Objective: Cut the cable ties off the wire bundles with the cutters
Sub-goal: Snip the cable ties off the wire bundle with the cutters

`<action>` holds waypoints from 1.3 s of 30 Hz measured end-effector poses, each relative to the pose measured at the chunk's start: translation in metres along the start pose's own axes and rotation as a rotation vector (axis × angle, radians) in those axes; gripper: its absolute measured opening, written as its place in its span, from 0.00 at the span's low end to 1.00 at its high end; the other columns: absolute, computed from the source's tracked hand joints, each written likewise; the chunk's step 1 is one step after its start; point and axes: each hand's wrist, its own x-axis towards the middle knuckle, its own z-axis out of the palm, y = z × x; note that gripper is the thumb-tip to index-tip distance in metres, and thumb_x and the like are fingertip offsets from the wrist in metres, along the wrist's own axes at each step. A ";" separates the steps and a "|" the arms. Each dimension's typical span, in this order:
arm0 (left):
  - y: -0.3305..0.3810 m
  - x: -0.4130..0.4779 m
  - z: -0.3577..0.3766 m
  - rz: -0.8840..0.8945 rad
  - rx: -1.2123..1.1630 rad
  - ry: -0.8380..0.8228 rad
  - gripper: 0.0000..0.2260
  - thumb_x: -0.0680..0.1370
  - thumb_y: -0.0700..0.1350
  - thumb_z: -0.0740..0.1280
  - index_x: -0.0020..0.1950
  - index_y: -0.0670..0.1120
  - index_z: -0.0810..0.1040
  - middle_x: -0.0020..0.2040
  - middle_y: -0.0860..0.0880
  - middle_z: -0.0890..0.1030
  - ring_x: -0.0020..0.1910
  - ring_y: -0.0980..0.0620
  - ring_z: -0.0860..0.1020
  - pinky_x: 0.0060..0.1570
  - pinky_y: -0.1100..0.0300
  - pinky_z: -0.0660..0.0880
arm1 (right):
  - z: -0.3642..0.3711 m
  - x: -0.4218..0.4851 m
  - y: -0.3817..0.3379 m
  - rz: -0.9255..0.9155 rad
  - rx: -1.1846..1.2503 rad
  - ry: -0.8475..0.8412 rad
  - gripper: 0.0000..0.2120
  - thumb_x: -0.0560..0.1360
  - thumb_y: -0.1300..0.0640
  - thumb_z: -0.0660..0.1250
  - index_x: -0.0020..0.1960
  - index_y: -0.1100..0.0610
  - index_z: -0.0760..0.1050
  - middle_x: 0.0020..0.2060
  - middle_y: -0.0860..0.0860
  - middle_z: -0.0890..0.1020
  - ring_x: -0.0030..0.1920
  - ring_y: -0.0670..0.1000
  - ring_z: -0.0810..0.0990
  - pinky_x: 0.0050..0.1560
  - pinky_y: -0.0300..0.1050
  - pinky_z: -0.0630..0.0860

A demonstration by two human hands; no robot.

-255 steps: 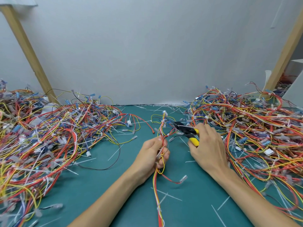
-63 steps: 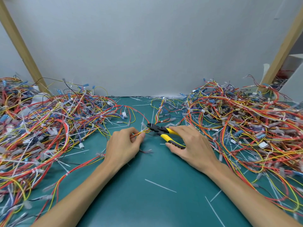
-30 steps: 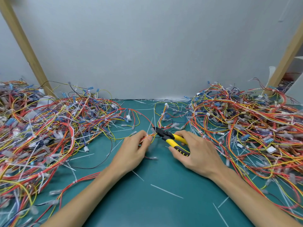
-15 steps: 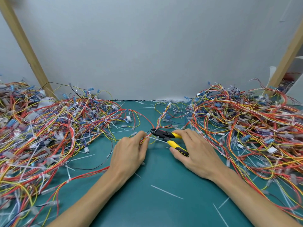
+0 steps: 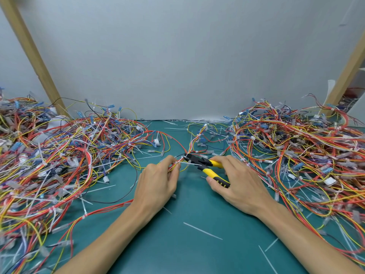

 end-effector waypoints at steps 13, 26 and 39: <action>-0.002 -0.001 0.001 0.082 0.004 0.052 0.06 0.80 0.50 0.64 0.48 0.48 0.77 0.23 0.51 0.67 0.28 0.38 0.72 0.30 0.49 0.71 | 0.004 -0.001 0.001 -0.008 0.013 0.126 0.18 0.72 0.35 0.60 0.57 0.42 0.69 0.42 0.36 0.73 0.39 0.41 0.68 0.38 0.39 0.68; -0.003 0.009 -0.002 -0.112 -0.163 -0.222 0.14 0.81 0.57 0.58 0.43 0.51 0.76 0.28 0.48 0.76 0.36 0.46 0.77 0.42 0.51 0.76 | 0.003 0.000 0.000 -0.012 -0.017 0.159 0.19 0.71 0.37 0.60 0.56 0.46 0.72 0.43 0.41 0.79 0.41 0.47 0.79 0.35 0.46 0.77; -0.001 0.001 0.004 0.040 0.097 -0.197 0.12 0.83 0.53 0.48 0.46 0.48 0.62 0.31 0.47 0.72 0.38 0.37 0.72 0.36 0.48 0.67 | 0.001 -0.001 -0.001 0.027 -0.009 0.083 0.21 0.73 0.33 0.57 0.59 0.43 0.72 0.47 0.40 0.77 0.45 0.44 0.76 0.41 0.44 0.74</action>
